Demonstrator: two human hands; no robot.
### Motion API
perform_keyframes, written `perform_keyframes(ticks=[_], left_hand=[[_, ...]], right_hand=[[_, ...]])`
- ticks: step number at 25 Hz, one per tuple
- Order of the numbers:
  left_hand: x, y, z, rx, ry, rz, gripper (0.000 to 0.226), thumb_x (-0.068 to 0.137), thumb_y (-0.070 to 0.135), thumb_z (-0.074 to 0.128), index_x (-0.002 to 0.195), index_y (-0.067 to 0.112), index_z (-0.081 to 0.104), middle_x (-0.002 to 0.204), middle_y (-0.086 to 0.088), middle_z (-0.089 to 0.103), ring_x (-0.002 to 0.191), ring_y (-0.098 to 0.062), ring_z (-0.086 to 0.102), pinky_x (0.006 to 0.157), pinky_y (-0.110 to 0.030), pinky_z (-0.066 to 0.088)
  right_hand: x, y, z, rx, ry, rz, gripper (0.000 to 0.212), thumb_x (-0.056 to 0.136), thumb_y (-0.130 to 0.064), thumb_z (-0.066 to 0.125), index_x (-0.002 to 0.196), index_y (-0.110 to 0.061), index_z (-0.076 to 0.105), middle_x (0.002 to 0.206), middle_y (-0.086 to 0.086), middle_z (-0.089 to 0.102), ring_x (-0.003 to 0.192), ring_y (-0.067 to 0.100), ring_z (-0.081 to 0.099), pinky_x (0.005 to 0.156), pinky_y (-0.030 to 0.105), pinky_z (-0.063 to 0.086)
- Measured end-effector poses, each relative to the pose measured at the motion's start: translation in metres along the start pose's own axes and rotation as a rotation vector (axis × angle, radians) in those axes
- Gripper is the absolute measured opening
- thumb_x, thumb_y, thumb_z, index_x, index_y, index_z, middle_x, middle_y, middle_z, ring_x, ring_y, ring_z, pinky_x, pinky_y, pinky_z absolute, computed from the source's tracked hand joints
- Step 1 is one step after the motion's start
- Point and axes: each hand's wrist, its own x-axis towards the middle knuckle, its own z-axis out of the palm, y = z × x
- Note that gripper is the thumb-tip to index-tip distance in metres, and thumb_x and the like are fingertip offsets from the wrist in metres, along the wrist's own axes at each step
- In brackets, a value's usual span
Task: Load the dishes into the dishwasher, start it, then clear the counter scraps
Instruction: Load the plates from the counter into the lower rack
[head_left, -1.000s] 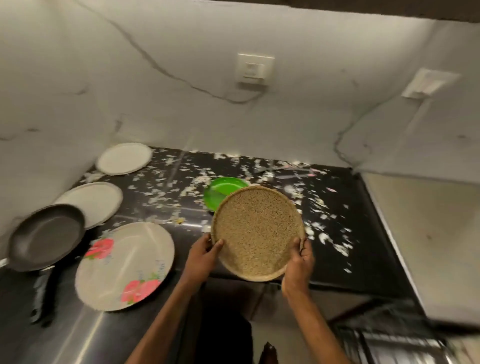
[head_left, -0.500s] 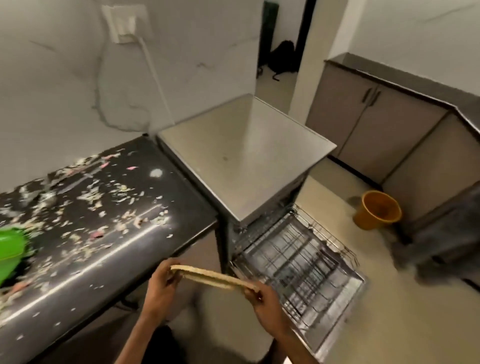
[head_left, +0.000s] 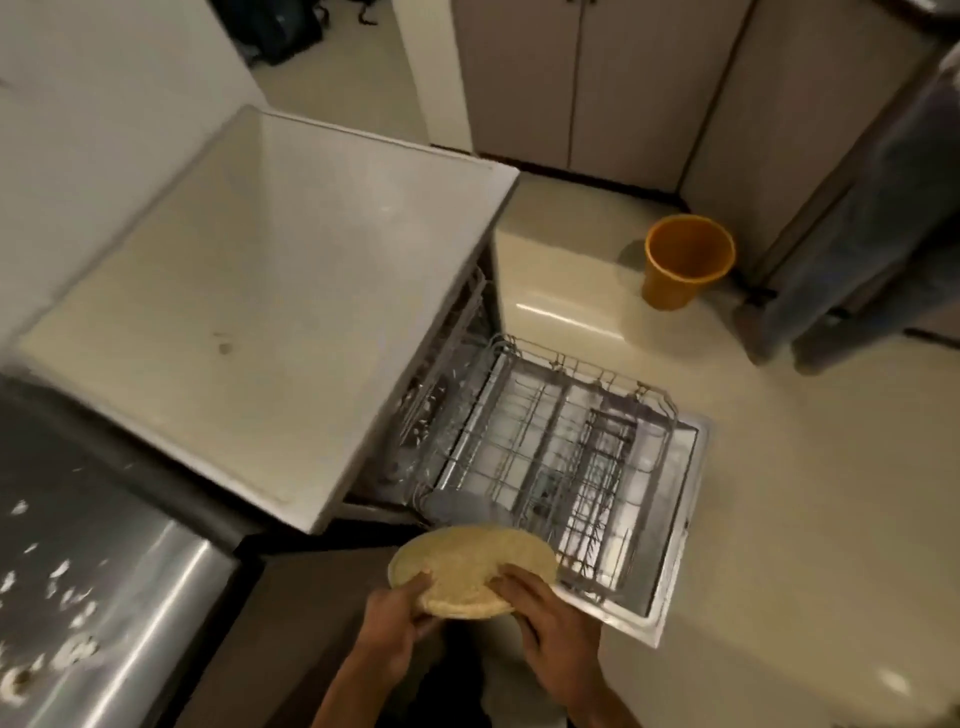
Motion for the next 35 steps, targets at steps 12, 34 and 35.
perform_keyframes(ticks=[12, 34, 35], left_hand=[[0.293, 0.037, 0.052, 0.419, 0.064, -0.035, 0.038, 0.096, 0.0, 0.054, 0.133, -0.003, 0.05, 0.097, -0.015, 0.062, 0.077, -0.025, 0.059, 0.069, -0.041, 0.049], [0.349, 0.046, 0.028, 0.412, -0.069, -0.101, 0.03, 0.096, 0.01, 0.057, 0.126, 0.011, 0.054, 0.095, -0.005, 0.065, 0.083, -0.019, 0.062, 0.058, -0.036, 0.052], [0.348, 0.044, 0.033, 0.427, -0.068, -0.11, 0.031, 0.096, 0.01, 0.058, 0.127, 0.01, 0.054, 0.094, -0.005, 0.065, 0.082, -0.019, 0.062, 0.054, -0.034, 0.054]], right_hand=[[0.114, 0.195, 0.117, 0.603, 0.262, 1.055, 0.043, 0.103, -0.032, 0.049, 0.141, -0.012, 0.045, 0.108, 0.019, 0.071, 0.085, 0.029, 0.067, 0.076, 0.041, 0.056], [0.174, 0.199, 0.142, 0.841, 0.342, 1.298, 0.029, 0.099, -0.006, 0.056, 0.128, 0.0, 0.055, 0.076, 0.01, 0.066, 0.056, 0.014, 0.062, 0.047, 0.022, 0.056], [0.174, 0.201, 0.14, 0.809, 0.325, 1.307, 0.028, 0.1, -0.006, 0.055, 0.127, 0.002, 0.055, 0.076, 0.011, 0.065, 0.056, 0.014, 0.061, 0.046, 0.022, 0.056]])
